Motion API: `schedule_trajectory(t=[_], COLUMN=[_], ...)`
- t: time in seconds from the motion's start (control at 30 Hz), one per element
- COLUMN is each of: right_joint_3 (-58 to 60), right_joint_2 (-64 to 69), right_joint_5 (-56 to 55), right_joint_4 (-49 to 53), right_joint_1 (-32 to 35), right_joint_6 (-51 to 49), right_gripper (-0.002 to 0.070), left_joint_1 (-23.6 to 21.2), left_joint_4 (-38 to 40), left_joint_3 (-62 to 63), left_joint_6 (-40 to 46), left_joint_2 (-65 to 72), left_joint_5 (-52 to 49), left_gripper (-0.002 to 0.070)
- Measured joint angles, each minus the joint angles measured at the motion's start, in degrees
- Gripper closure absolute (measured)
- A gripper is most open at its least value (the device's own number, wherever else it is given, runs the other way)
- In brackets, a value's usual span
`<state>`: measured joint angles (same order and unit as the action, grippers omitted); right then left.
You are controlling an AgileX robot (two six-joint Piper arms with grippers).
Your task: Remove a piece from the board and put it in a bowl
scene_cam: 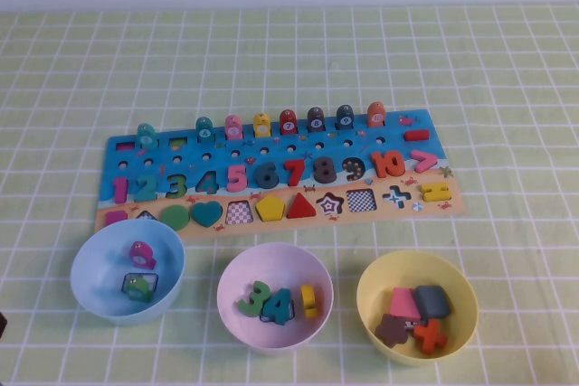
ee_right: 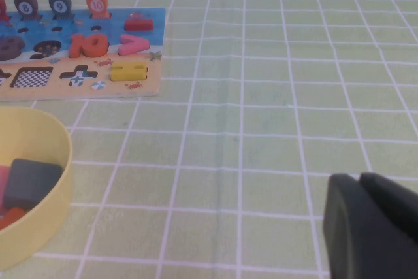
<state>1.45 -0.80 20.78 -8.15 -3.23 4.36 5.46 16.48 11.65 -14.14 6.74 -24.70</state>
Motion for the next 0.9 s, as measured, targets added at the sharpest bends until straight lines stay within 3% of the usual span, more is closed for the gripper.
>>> schedule_trajectory(t=[0.23, 0.43, 0.63, 0.9], right_joint_3=[0.0, 0.0, 0.0, 0.0], right_joint_2=[0.0, 0.0, 0.0, 0.0], right_joint_5=[0.0, 0.0, 0.0, 0.0], right_joint_4=[0.0, 0.0, 0.0, 0.0], right_joint_1=[0.0, 0.0, 0.0, 0.0], right_joint_6=[0.0, 0.0, 0.0, 0.0], right_gripper=[0.0694, 0.0694, 0.0694, 0.0694], left_joint_1=[0.1, 0.1, 5.8, 14.2], left_joint_4=[-0.1, -0.5, -4.0, -11.9], left_joint_3=[24.0, 38.4, 48.5, 58.6], left_joint_6=[19.6, 29.1, 32.8, 29.9], left_joint_2=[18.4, 35.8, 51.5, 65.7], left_joint_5=[-24.0, -34.5, -39.1, -39.3], left_gripper=[0.068, 0.068, 0.068, 0.068])
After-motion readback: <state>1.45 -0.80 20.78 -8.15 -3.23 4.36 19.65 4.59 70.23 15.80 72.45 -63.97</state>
